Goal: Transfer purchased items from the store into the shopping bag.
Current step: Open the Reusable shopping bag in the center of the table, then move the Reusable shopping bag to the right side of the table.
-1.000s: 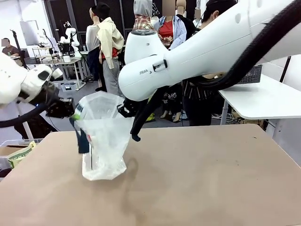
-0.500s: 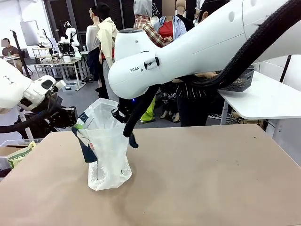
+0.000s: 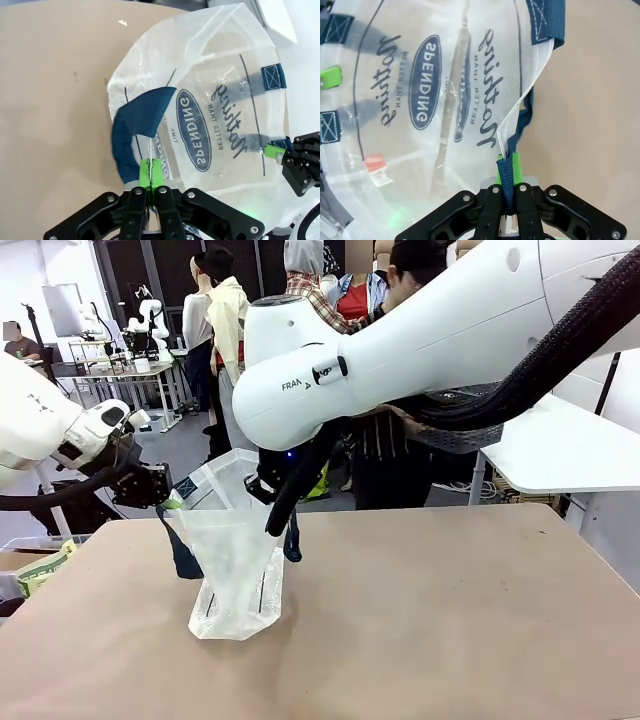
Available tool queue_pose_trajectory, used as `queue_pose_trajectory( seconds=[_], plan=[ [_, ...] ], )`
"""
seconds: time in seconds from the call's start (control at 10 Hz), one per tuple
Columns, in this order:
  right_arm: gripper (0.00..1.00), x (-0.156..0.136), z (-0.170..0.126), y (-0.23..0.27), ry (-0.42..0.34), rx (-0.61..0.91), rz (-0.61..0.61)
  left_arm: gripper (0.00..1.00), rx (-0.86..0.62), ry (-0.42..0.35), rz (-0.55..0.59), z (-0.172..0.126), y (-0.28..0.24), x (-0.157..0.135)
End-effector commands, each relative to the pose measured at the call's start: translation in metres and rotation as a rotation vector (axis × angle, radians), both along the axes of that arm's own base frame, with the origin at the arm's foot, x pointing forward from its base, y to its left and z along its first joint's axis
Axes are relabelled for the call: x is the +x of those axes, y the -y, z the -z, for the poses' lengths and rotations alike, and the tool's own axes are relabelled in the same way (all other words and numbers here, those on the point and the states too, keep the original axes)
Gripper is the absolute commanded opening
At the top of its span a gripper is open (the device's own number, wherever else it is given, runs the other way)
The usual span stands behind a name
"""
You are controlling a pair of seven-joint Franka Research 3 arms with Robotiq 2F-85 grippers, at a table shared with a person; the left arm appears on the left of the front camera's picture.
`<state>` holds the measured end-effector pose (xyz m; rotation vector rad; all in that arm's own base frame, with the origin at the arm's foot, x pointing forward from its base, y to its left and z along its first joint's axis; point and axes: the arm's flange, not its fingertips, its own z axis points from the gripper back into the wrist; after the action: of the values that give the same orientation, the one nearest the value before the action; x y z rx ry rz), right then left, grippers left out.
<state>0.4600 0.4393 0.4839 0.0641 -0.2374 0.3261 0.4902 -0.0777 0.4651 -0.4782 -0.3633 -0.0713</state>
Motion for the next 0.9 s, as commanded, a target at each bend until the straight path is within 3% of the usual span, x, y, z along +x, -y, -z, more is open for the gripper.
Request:
queue_pose_trajectory(
  seconds=[0.0,0.1,0.2,0.8],
  plan=[
    [0.0,-0.0022,0.0078,0.0074,0.019,-0.005,0.041,0.0,0.012,-0.023,0.038,-0.0016,0.0015,0.0053],
    [0.0,0.0,0.0,0.0,0.0,0.0,0.0,0.0,-0.005,-0.019,0.071,-0.001,0.0058,0.0063],
    [0.0,0.0,0.0,0.0,0.0,0.0,0.0,0.0,0.003,-0.011,0.008,0.0026,0.0011,0.0006],
    [0.0,0.0,0.0,0.0,0.0,0.0,0.0,0.0,0.003,-0.011,0.008,0.0026,0.0011,0.0006]
  ],
)
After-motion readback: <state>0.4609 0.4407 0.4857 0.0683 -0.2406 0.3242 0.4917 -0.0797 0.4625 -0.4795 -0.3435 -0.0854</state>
